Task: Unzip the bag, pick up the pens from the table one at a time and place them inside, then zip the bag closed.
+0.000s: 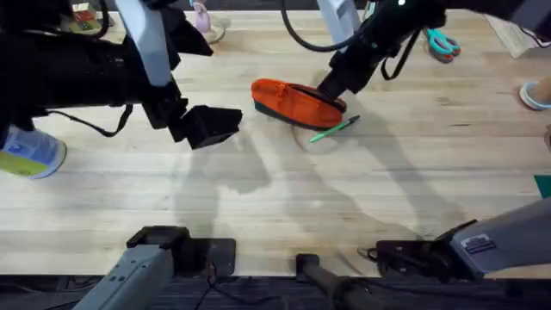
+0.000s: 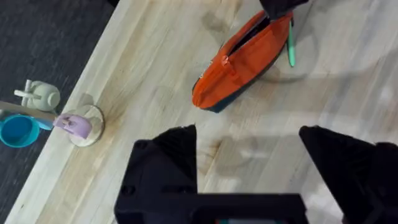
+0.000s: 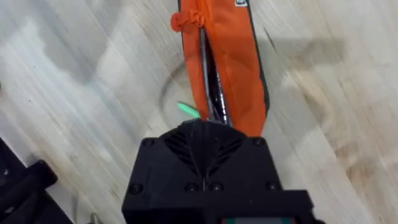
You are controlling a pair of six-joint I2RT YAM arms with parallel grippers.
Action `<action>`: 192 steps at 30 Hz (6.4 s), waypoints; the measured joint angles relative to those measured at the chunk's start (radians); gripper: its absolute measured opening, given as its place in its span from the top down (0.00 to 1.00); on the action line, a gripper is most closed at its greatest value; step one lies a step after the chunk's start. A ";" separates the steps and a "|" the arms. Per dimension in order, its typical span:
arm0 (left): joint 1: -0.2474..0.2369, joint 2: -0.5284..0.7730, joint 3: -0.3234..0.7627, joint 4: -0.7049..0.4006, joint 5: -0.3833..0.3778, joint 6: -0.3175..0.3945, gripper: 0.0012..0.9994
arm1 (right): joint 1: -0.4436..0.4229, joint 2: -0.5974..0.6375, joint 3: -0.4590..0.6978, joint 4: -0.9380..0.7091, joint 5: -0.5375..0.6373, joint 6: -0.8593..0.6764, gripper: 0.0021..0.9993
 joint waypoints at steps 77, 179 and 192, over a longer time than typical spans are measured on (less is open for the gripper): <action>0.000 0.000 0.000 0.000 0.000 0.000 0.01 | -0.085 -0.125 0.041 0.011 0.001 -0.069 0.00; 0.000 0.000 0.000 0.000 0.000 0.000 0.01 | -0.151 0.083 -0.320 0.179 0.235 1.831 0.08; 0.000 0.000 0.000 0.000 0.000 0.000 0.01 | -0.144 0.088 -0.318 0.174 0.243 1.837 0.38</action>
